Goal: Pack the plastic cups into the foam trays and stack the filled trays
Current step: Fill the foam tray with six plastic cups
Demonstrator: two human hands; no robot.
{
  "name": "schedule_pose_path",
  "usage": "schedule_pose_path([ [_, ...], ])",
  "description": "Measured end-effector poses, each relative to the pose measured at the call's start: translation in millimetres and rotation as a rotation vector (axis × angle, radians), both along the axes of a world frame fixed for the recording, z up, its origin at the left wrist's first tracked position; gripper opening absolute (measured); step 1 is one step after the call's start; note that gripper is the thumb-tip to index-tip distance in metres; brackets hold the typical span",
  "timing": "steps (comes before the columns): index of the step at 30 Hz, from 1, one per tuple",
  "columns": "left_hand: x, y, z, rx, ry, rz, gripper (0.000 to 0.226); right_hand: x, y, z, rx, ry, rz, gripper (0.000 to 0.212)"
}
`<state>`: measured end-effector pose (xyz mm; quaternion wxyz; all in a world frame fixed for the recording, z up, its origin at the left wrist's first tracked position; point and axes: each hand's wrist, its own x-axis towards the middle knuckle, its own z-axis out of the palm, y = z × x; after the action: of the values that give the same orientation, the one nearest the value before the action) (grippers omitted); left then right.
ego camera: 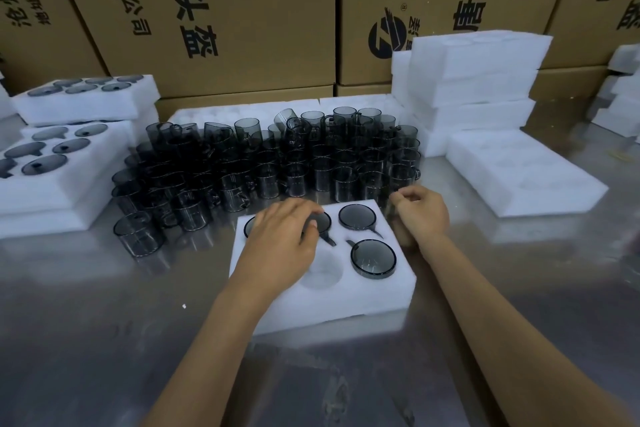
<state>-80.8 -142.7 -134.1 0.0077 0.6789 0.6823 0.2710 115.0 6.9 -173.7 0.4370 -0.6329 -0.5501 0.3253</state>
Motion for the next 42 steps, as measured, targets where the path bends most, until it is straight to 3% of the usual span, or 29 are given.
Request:
schedule_pose_path([
  [7,-0.9,-2.0,1.3,-0.019,-0.014,-0.011,0.026,14.5,-9.1,-11.2,0.155,0.055,-0.101,0.017],
  [15,-0.2,-2.4,3.8,-0.032,-0.052,-0.010,0.028,14.6,-30.5,3.1,0.245,0.446,-0.129,0.022],
  [20,11.3,-7.9,17.7,0.142,-0.366,-0.016,0.031,4.8,-50.6,33.8,0.399,0.559,0.114,0.011],
  [23,18.8,-10.2,28.8,0.101,-0.699,-0.113,0.056,-8.4,-67.8,46.1,0.348,0.612,0.451,0.003],
  [25,18.1,-11.7,33.7,0.035,-0.896,-0.240,0.069,-12.8,-77.1,50.6,0.292,0.661,0.624,0.016],
  [27,14.5,-13.4,36.8,-0.001,-0.973,-0.350,0.065,-12.3,-81.5,54.6,0.246,0.720,0.723,0.024],
  [30,14.4,-14.7,37.7,0.046,-0.898,-0.355,0.058,-12.5,-83.6,56.4,0.221,0.699,0.739,0.033],
  [33,22.2,-14.8,37.0,0.163,-0.782,-0.200,0.058,-18.1,-86.1,58.1,0.214,0.680,0.606,0.040],
  [38,26.4,-15.3,33.4,0.330,-0.581,-0.063,0.058,-18.7,-92.3,61.4,0.202,0.618,0.699,0.028],
  [42,24.6,-15.6,33.4,0.286,-0.578,-0.073,0.064,-21.4,-96.1,63.3,0.211,0.568,0.754,0.024],
])
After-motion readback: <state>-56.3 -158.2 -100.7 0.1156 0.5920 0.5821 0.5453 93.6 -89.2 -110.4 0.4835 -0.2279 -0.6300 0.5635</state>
